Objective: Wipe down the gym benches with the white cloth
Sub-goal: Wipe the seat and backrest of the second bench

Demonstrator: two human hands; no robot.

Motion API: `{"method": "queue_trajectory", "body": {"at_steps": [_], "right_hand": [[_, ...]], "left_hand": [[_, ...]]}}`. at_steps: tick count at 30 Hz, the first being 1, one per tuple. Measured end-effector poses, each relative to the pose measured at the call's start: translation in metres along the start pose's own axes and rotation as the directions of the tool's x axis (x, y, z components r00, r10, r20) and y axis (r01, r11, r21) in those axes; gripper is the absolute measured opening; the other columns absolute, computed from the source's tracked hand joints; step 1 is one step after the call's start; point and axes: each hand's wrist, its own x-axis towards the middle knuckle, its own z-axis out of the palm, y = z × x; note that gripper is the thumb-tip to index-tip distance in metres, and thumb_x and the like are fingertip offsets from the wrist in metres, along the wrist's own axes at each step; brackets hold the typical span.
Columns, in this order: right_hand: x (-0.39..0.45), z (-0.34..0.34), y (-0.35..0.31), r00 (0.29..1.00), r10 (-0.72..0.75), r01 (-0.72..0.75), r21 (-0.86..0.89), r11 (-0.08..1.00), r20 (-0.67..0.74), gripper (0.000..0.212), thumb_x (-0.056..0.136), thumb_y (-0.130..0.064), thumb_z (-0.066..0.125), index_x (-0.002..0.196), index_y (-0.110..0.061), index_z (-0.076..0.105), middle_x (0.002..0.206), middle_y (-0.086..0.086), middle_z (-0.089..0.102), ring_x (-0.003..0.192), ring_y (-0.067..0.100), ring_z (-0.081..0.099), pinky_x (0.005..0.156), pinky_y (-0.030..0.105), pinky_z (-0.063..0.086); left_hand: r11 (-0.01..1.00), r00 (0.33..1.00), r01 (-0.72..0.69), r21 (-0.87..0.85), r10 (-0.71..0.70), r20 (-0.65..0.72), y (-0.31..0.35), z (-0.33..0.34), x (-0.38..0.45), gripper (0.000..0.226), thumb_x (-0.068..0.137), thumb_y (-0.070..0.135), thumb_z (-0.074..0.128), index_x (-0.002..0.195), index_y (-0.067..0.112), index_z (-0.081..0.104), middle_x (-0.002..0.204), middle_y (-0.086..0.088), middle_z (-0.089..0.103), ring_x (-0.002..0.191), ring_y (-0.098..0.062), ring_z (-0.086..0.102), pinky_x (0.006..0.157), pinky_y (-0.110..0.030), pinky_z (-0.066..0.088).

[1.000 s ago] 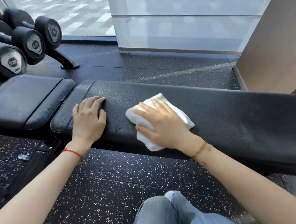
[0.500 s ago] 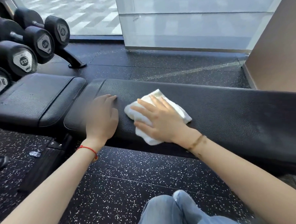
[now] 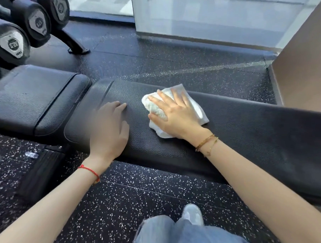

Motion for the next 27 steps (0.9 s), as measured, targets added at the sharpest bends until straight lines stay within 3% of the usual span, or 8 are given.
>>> {"method": "queue_trajectory", "body": {"at_steps": [7, 14, 18, 20, 23, 27], "right_hand": [[-0.004, -0.010, -0.005, 0.999, 0.023, -0.023, 0.010, 1.000, 0.032, 0.063, 0.097, -0.064, 0.033, 0.155, -0.044, 0.018, 0.166, -0.011, 0.010, 0.154, 0.026, -0.002, 0.123, 0.049, -0.004], [-0.007, 0.000, -0.013, 0.997, 0.055, -0.055, -0.004, 0.998, -0.056, 0.061, 0.097, -0.064, 0.032, 0.154, -0.044, 0.023, 0.165, -0.011, 0.016, 0.154, 0.026, 0.004, 0.123, 0.046, -0.003], [-0.041, 0.007, -0.035, 0.985, 0.064, -0.063, 0.016, 0.998, -0.161, 0.060, 0.096, -0.061, 0.041, 0.151, -0.037, 0.036, 0.162, -0.006, 0.028, 0.152, 0.031, 0.013, 0.123, 0.047, 0.005], [-0.064, 0.008, -0.042, 0.987, 0.083, -0.078, 0.046, 0.996, -0.138, 0.063, 0.094, -0.065, 0.038, 0.151, -0.038, 0.034, 0.162, -0.007, 0.027, 0.153, 0.030, 0.012, 0.124, 0.048, 0.005], [-0.098, 0.015, -0.053, 0.988, 0.064, -0.084, -0.139, 0.987, -0.137, 0.074, 0.089, -0.076, 0.025, 0.154, -0.039, 0.028, 0.163, -0.006, 0.026, 0.152, 0.032, 0.017, 0.122, 0.051, 0.012], [-0.104, 0.041, -0.082, 0.960, -0.057, -0.066, -0.422, 0.904, -0.273, 0.077, 0.089, -0.077, 0.039, 0.148, -0.029, 0.044, 0.152, 0.004, 0.046, 0.137, 0.041, 0.042, 0.110, 0.055, 0.037]], "left_hand": [[0.998, 0.992, 0.030, 0.061, -0.037, 0.123, 0.007, -0.011, 0.002, 0.054, 0.089, 0.032, 0.038, 0.141, 0.021, 0.046, 0.147, 0.000, 0.045, 0.140, -0.023, 0.037, 0.118, -0.053, 0.020], [1.000, 0.997, 0.019, 0.026, -0.020, 0.069, 0.001, -0.004, 0.003, 0.052, 0.086, 0.034, 0.037, 0.136, 0.023, 0.049, 0.143, 0.003, 0.047, 0.137, -0.023, 0.039, 0.117, -0.053, 0.021], [1.000, 0.998, 0.007, -0.015, -0.006, 0.066, -0.002, -0.002, 0.003, 0.052, 0.087, 0.033, 0.037, 0.136, 0.022, 0.049, 0.142, 0.002, 0.047, 0.135, -0.023, 0.038, 0.117, -0.052, 0.020], [1.000, 0.996, -0.007, -0.013, 0.008, 0.091, -0.004, 0.000, 0.005, 0.051, 0.089, 0.033, 0.038, 0.137, 0.020, 0.049, 0.143, 0.000, 0.046, 0.135, -0.024, 0.038, 0.116, -0.052, 0.021], [0.991, 0.986, -0.132, 0.031, 0.128, 0.108, -0.018, -0.006, 0.009, 0.050, 0.093, 0.038, 0.042, 0.139, 0.018, 0.050, 0.142, -0.003, 0.049, 0.130, -0.028, 0.043, 0.114, -0.050, 0.024], [0.948, 0.946, -0.319, 0.023, 0.317, 0.072, -0.043, -0.016, 0.027, 0.049, 0.091, 0.044, 0.036, 0.126, 0.019, 0.061, 0.125, -0.002, 0.063, 0.114, -0.030, 0.055, 0.107, -0.044, 0.031]]}}
